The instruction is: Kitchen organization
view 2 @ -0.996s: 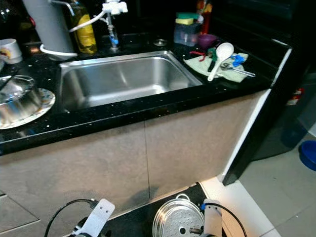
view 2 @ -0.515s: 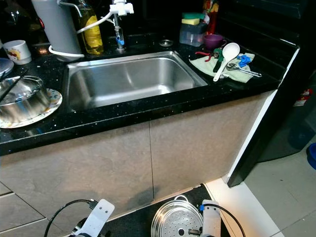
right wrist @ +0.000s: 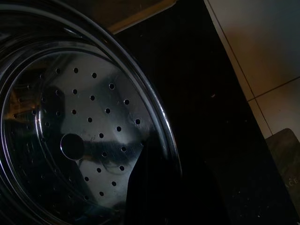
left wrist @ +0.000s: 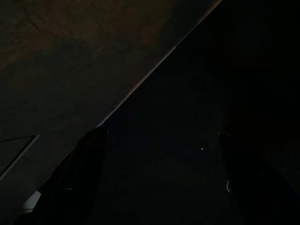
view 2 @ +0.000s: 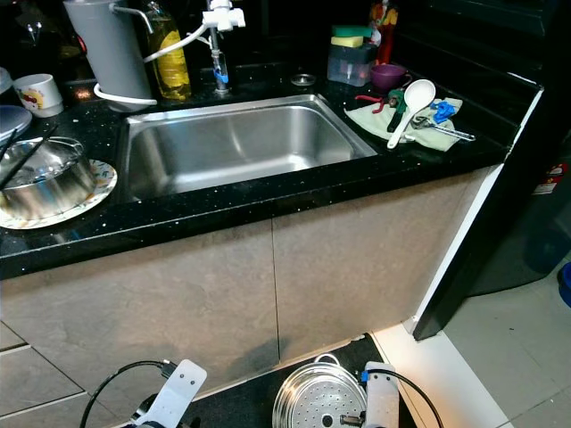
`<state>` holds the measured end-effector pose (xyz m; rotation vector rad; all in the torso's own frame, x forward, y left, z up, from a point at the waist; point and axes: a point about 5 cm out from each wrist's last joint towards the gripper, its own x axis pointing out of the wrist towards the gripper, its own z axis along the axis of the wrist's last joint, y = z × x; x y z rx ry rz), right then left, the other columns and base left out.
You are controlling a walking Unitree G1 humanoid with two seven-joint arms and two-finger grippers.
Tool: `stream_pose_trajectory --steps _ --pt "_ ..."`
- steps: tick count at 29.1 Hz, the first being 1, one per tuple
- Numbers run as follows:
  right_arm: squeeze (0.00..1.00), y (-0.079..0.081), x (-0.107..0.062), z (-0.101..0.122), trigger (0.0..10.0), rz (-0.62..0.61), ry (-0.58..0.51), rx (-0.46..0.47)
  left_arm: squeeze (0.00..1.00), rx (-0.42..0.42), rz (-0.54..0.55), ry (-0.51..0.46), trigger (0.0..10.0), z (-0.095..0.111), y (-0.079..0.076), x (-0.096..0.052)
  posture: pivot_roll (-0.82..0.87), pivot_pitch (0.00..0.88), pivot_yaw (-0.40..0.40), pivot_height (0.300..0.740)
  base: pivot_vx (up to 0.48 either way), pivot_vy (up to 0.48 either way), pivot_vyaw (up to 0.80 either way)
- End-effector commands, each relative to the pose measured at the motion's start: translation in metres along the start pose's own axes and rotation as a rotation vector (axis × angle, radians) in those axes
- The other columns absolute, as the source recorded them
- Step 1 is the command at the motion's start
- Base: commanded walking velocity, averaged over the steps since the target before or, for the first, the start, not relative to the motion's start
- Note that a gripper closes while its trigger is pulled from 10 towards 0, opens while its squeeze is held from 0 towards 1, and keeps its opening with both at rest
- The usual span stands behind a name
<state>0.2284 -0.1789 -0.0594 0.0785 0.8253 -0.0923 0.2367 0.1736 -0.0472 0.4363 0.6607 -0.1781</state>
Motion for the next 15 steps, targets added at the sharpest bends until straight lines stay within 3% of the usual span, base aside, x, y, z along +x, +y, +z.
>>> stream_pose_trajectory --steps 1,15 --pt "0.0 -0.0002 -0.0019 -0.0125 10.0 0.005 0.043 -0.012 0.0 -0.03 -0.001 0.031 10.0 -0.009 -0.0034 -0.0028 -0.06 0.131 0.001 0.74 0.0 0.0 0.0" --pt "0.0 0.0037 -0.0016 -0.0111 10.0 0.024 0.034 -0.019 0.0 -0.056 0.015 0.04 10.0 -0.01 -0.0037 -0.0029 -0.07 0.129 0.0 0.74 0.0 0.0 0.0"
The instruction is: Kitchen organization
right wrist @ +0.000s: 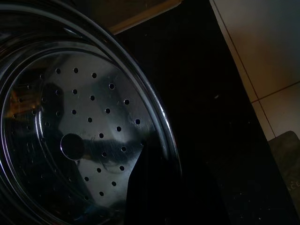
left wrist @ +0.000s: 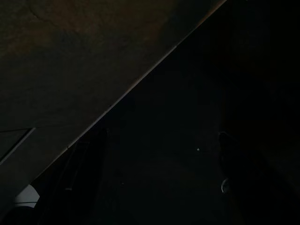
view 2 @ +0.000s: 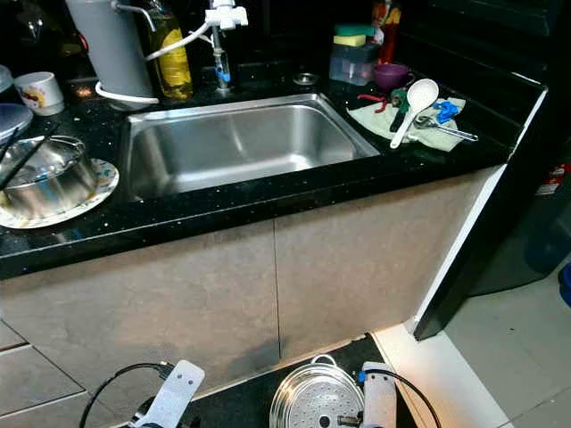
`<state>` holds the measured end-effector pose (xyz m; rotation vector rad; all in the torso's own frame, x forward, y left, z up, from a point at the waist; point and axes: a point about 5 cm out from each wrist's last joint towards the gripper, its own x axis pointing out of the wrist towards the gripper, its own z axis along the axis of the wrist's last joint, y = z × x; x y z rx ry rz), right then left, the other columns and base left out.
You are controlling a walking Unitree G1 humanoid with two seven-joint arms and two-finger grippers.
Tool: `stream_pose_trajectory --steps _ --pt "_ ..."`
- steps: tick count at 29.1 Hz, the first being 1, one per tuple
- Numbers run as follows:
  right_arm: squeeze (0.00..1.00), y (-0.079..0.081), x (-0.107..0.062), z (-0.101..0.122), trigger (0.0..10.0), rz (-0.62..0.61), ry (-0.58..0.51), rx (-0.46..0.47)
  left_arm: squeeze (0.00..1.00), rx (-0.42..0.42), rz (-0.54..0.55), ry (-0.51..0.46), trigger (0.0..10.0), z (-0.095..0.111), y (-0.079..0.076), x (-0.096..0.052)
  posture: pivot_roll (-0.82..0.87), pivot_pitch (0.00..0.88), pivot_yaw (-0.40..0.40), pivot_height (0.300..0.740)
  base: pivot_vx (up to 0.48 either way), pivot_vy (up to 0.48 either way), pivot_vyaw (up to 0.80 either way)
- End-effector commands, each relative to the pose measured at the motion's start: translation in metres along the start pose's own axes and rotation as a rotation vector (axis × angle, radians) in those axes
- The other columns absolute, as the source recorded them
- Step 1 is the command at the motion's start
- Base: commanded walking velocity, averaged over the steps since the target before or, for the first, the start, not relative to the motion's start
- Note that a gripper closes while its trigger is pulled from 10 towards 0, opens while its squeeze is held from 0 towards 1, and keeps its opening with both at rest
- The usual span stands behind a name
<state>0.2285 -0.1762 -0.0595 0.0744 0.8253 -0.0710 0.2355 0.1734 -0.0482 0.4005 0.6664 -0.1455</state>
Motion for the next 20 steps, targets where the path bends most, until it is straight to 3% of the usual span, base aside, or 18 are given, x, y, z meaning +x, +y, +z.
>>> stream_pose_trajectory --steps 1,20 --pt "0.0 0.0011 -0.0016 -0.0107 10.0 0.006 0.033 -0.007 0.0 -0.012 -0.002 0.033 10.0 -0.0089 -0.0024 -0.0025 -0.07 0.129 0.0 0.74 0.0 0.0 0.0" --pt "0.0 0.0023 -0.0015 -0.0094 10.0 0.018 0.024 -0.018 0.0 -0.01 -0.001 0.032 10.0 -0.008 -0.0018 -0.002 -0.07 0.127 0.001 0.74 0.0 0.0 0.0"
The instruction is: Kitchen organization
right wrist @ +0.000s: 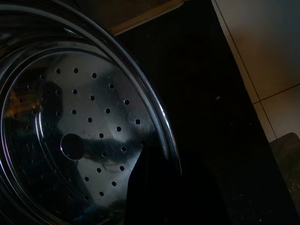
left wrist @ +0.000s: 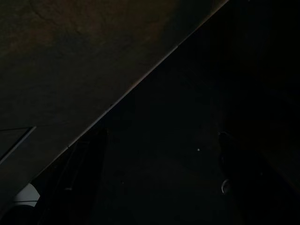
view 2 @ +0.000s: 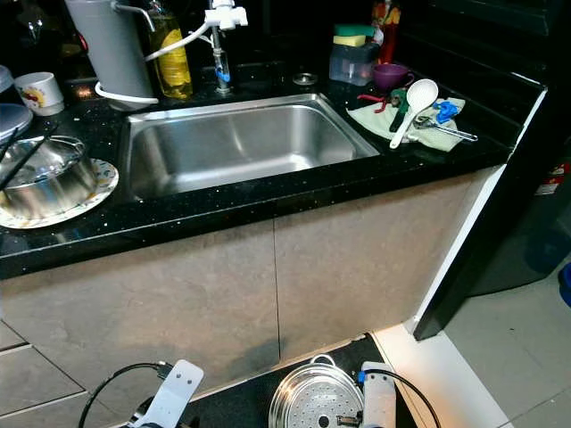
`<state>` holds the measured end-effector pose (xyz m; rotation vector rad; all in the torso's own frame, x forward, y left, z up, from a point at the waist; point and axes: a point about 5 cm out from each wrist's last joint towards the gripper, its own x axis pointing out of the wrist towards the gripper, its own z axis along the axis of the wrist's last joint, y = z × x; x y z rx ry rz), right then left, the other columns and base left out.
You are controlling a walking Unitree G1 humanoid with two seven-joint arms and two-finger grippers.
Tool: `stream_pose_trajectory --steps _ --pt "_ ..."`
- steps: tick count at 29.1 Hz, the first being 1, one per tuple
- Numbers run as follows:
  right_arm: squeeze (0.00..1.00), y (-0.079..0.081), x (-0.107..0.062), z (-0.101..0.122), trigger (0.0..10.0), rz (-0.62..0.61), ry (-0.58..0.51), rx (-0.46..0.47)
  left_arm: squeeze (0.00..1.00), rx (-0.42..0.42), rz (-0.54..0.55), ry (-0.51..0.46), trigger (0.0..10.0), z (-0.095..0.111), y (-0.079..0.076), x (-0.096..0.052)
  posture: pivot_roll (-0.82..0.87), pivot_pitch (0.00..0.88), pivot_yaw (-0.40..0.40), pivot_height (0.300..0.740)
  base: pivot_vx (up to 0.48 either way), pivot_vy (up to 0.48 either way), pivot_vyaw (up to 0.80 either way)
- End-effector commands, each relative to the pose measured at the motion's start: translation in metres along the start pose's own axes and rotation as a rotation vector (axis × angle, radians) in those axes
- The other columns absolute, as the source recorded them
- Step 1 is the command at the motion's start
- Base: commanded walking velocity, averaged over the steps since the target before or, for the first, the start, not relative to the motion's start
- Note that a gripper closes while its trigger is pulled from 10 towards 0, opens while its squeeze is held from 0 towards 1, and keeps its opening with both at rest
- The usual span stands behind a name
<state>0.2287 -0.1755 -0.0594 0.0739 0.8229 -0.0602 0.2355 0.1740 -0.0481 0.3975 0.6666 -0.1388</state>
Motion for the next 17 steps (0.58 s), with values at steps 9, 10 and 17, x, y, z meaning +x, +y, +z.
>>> stream_pose_trajectory --steps 9,10,17 --pt "0.0 -0.0004 -0.0017 -0.0098 10.0 0.008 0.027 -0.015 0.0 -0.002 -0.009 0.029 10.0 -0.007 -0.0032 -0.0017 -0.07 0.125 0.0 0.74 0.0 0.0 0.0" --pt "0.0 -0.0006 -0.0017 -0.0098 10.0 0.008 0.027 -0.014 0.0 -0.001 -0.009 0.03 10.0 -0.007 -0.0032 -0.0017 -0.07 0.125 0.0 0.74 0.0 0.0 0.0" --pt "0.0 0.0 -0.0015 -0.0086 10.0 0.01 0.021 -0.009 0.0 -0.002 -0.008 0.029 10.0 -0.0066 -0.0034 -0.0016 -0.07 0.123 0.0 0.74 0.0 0.0 0.0"
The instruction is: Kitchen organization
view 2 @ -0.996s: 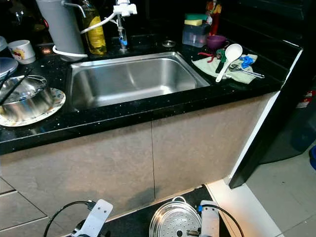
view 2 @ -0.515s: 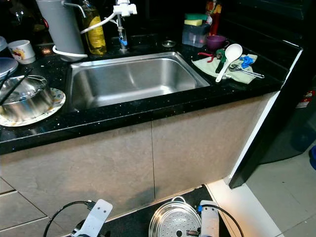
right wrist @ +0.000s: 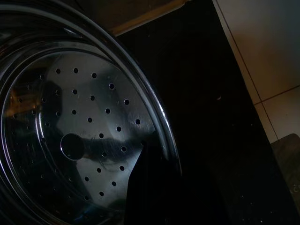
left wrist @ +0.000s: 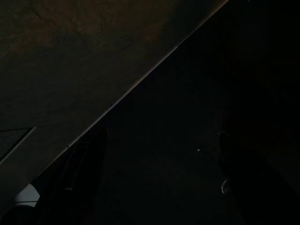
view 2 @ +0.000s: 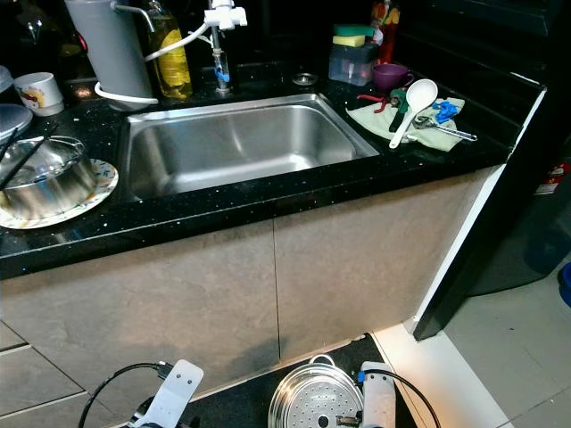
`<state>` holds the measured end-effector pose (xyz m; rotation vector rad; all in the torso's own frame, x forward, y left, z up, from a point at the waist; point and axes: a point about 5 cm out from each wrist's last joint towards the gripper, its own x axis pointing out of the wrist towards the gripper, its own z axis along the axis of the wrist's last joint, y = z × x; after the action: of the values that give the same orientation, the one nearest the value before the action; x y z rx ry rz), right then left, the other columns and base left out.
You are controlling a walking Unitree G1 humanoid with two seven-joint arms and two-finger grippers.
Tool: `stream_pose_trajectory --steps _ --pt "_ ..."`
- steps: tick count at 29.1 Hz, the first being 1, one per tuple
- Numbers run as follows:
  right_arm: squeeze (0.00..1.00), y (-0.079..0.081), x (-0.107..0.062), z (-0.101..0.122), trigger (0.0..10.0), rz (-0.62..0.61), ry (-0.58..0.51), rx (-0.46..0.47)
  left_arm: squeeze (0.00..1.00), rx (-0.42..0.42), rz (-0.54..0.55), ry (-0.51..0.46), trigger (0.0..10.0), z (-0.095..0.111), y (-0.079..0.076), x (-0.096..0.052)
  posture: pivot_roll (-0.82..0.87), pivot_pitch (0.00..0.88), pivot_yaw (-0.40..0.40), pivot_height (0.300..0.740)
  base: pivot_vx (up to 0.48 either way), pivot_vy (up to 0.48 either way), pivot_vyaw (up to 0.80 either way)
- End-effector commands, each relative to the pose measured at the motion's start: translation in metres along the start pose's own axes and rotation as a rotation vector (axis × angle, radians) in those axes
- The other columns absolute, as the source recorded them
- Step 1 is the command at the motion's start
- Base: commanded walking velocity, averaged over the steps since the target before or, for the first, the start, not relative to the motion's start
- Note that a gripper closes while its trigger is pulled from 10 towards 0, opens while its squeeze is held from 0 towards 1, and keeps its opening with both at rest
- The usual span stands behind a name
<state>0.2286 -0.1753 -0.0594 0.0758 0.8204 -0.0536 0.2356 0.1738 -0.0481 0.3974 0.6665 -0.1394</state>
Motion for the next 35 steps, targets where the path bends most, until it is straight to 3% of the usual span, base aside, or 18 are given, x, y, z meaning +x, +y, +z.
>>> stream_pose_trajectory --steps 1,15,20,23,29,35 --pt "0.0 -0.0001 -0.0014 -0.0085 10.0 0.004 0.022 -0.008 0.0 -0.002 -0.008 0.029 10.0 -0.0067 -0.0032 -0.0016 -0.07 0.123 0.0 0.74 0.0 0.0 0.0" --pt "0.0 0.0012 -0.0012 -0.0079 10.0 0.01 0.021 -0.017 0.0 -0.001 -0.005 0.029 10.0 -0.0068 -0.0024 -0.0016 -0.06 0.124 -0.001 0.74 0.0 0.0 0.0" --pt "0.0 0.0037 -0.001 -0.0074 10.0 0.037 0.025 -0.074 0.0 0.005 -0.007 0.025 10.0 -0.0061 -0.0024 -0.0015 -0.07 0.123 0.001 0.74 0.0 0.0 0.0" --pt "0.0 0.0065 -0.0011 -0.0088 10.0 0.051 0.032 -0.126 0.0 0.008 -0.01 0.023 10.0 -0.0051 -0.0031 -0.0011 -0.07 0.123 0.001 0.74 0.0 0.0 0.8" --pt "0.0 0.0083 -0.0014 -0.0099 10.0 0.051 0.026 -0.125 0.0 0.01 -0.012 0.024 10.0 -0.0054 -0.0035 -0.0012 -0.07 0.125 0.002 0.74 0.0 0.0 0.77" --pt "0.0 0.0071 -0.0018 -0.012 10.0 0.042 0.034 -0.1 0.0 0.006 -0.009 0.027 10.0 -0.0067 -0.003 -0.0017 -0.07 0.128 0.004 0.74 0.0 0.0 0.0"
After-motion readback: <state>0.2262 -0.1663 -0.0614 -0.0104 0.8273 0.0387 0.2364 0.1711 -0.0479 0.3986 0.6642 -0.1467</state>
